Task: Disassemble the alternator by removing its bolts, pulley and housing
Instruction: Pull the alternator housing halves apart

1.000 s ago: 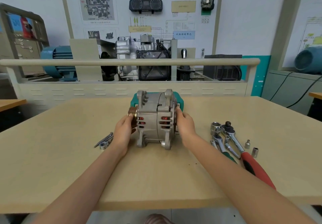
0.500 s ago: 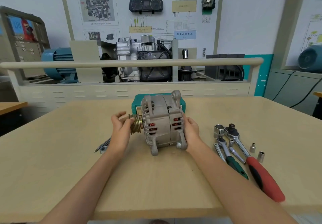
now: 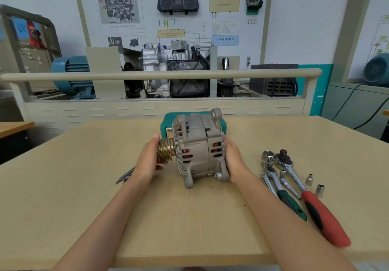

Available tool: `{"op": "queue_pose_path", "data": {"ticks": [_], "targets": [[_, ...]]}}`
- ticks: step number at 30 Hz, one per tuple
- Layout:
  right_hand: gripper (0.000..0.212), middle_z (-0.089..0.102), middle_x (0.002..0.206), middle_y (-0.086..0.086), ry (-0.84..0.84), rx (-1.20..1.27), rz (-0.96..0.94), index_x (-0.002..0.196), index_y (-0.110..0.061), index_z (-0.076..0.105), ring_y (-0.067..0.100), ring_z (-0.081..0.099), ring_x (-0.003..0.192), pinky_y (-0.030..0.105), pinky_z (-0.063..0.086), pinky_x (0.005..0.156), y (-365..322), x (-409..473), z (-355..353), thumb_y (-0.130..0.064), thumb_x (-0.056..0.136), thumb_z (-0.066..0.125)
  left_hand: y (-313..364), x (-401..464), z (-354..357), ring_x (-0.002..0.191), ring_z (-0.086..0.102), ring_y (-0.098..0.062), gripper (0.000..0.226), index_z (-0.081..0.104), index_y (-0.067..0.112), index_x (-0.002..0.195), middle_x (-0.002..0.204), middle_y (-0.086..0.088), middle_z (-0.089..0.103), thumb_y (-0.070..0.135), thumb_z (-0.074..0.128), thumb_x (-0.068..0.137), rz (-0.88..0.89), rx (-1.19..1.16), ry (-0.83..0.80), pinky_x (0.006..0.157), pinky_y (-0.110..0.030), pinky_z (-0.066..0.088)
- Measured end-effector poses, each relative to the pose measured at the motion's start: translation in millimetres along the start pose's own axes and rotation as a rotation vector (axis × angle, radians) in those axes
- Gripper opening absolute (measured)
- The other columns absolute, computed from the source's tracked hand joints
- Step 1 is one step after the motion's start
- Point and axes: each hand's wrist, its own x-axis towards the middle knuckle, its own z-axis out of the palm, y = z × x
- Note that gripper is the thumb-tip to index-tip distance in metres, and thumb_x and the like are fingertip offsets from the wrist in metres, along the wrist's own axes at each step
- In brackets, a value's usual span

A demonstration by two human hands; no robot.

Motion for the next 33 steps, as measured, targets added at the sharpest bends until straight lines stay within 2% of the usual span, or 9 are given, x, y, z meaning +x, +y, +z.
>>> {"op": "queue_pose_path", "data": {"ticks": [5,7,11,16,19,22,25,29,33], "targets": [[0.031,0.072,0.077,0.0,-0.005,0.017,-0.007,0.092,-0.018,0.065,0.017,0.067,0.077,0.031,0.053,0.067,0.6,0.9,-0.1,-0.034,0.1,0.039,2.4,0.6,-4.1,0.089,0.055,-0.011,0.029,0.044,0.022,0.126,0.105,0.001,0.055,0.018,0.034,0.1,0.152,-0.071,-0.021,0.072,-0.026,0.046],[0.03,0.072,0.076,-0.001,-0.008,0.03,-0.003,0.092,-0.019,0.065,0.016,0.068,0.074,0.03,0.052,0.065,0.6,0.3,0.1,-0.033,0.1,0.039,-0.4,1.4,-5.1,0.085,0.055,-0.014,0.023,0.048,0.018,0.118,0.106,-0.006,0.056,0.026,0.038,0.1,0.15,-0.015,0.013,0.069,-0.028,0.047],[0.029,0.072,0.073,-0.001,-0.005,0.044,0.004,0.093,-0.018,0.064,0.014,0.067,0.07,0.027,0.053,0.06,0.8,-0.5,0.7,-0.032,0.1,0.04,-2.5,2.5,-5.6,0.069,0.054,-0.019,0.053,0.053,0.01,0.106,0.084,-0.011,0.06,0.056,0.028,0.097,-0.008,0.044,0.096,0.062,-0.032,0.045],[0.029,0.071,0.081,0.003,-0.005,0.057,0.014,0.1,-0.016,0.064,0.017,0.067,0.076,0.028,0.053,0.062,-0.7,-0.9,0.8,-0.033,0.1,0.041,-3.4,1.9,-5.8,0.101,0.056,-0.02,0.038,0.044,0.016,0.133,0.108,-0.002,0.057,0.032,0.04,0.099,0.087,-0.075,-0.001,0.098,-0.04,0.045],[0.029,0.072,0.077,-0.001,-0.007,0.054,0.013,0.098,-0.018,0.064,0.013,0.068,0.071,0.025,0.052,0.058,-0.6,-1.6,0.2,-0.034,0.1,0.04,-3.8,2.2,-6.2,0.094,0.057,-0.013,0.034,0.045,0.016,0.13,0.107,0.001,0.057,0.027,0.048,0.097,0.124,-0.054,-0.008,0.082,-0.033,0.049],[0.029,0.071,0.081,0.001,0.001,0.053,0.022,0.101,-0.017,0.064,0.015,0.067,0.074,0.026,0.051,0.059,-1.2,-2.0,1.0,-0.034,0.099,0.04,-2.9,0.7,-6.9,0.074,0.058,-0.016,0.044,0.051,0.013,0.111,0.095,-0.008,0.061,0.052,0.043,0.094,0.027,0.019,0.019,0.062,-0.028,0.047],[0.03,0.07,0.083,0.003,0.009,0.055,0.026,0.104,-0.016,0.063,0.014,0.067,0.073,0.024,0.051,0.056,-1.8,-2.4,1.8,-0.034,0.1,0.039,-0.6,-0.2,-4.4,0.069,0.057,-0.019,0.051,0.053,0.014,0.107,0.086,-0.009,0.06,0.058,0.03,0.096,-0.021,0.044,0.014,0.065,-0.032,0.049],[0.033,0.069,0.087,0.004,0.009,0.048,0.026,0.11,-0.013,0.062,0.016,0.066,0.077,0.025,0.051,0.058,-3.2,-3.9,1.7,-0.035,0.1,0.039,-0.3,0.0,-6.1,0.105,0.055,-0.02,0.038,0.043,0.016,0.134,0.116,-0.006,0.053,0.031,0.041,0.099,0.081,-0.085,0.01,0.097,-0.039,0.046],[0.033,0.069,0.087,0.005,0.005,0.057,0.025,0.111,-0.012,0.062,0.017,0.066,0.078,0.027,0.051,0.06,-3.9,-5.5,2.0,-0.034,0.1,0.039,-0.9,-1.6,-6.6,0.092,0.058,-0.015,0.028,0.049,0.016,0.119,0.107,-0.004,0.057,0.033,0.048,0.097,0.096,-0.07,0.054,0.068,-0.028,0.052]]}}
